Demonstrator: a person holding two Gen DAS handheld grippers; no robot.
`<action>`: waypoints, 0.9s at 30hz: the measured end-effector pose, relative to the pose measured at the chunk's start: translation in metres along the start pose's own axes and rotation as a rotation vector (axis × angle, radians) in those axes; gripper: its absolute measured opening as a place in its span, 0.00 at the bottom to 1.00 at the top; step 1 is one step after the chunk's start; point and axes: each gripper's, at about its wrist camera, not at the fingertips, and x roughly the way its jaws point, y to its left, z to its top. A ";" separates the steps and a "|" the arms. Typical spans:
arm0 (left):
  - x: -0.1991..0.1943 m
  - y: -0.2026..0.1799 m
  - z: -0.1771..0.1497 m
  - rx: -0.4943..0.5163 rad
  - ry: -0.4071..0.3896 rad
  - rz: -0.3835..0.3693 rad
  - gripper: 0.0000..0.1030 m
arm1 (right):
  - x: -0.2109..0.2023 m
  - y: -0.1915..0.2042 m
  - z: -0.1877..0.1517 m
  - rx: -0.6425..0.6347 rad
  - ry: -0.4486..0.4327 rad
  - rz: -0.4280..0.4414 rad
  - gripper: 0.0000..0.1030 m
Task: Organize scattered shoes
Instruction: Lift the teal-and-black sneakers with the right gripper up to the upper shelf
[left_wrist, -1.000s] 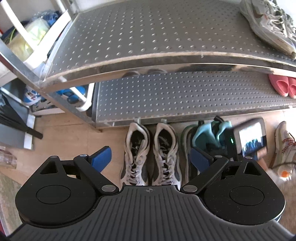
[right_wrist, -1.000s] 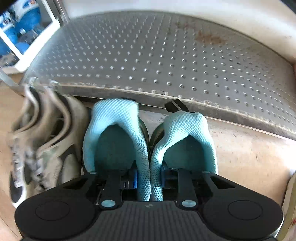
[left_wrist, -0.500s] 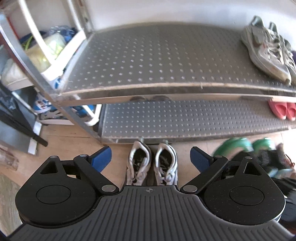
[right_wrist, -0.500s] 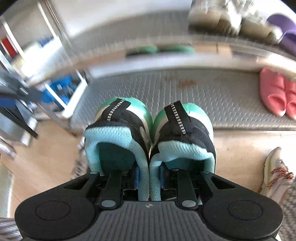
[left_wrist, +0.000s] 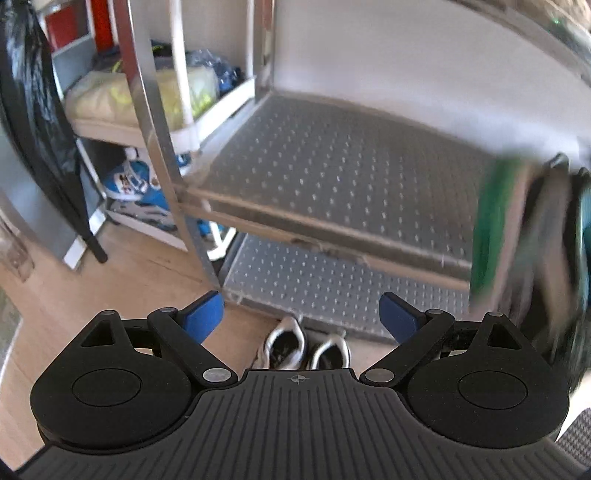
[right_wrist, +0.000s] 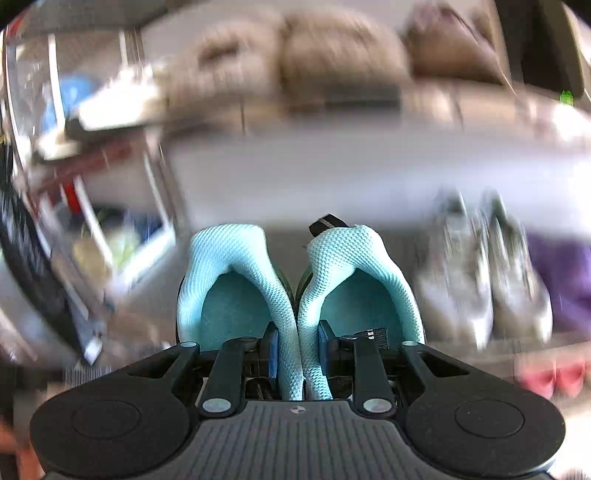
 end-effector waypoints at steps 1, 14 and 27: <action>0.000 0.001 0.002 0.002 -0.009 0.003 0.92 | 0.018 0.003 0.008 -0.024 -0.018 -0.027 0.24; 0.010 -0.022 0.006 0.064 -0.026 -0.054 0.92 | 0.027 -0.023 -0.004 -0.080 -0.025 -0.125 0.71; -0.019 -0.002 -0.002 -0.020 -0.125 -0.023 0.92 | -0.005 -0.003 -0.051 -0.129 0.054 -0.031 0.72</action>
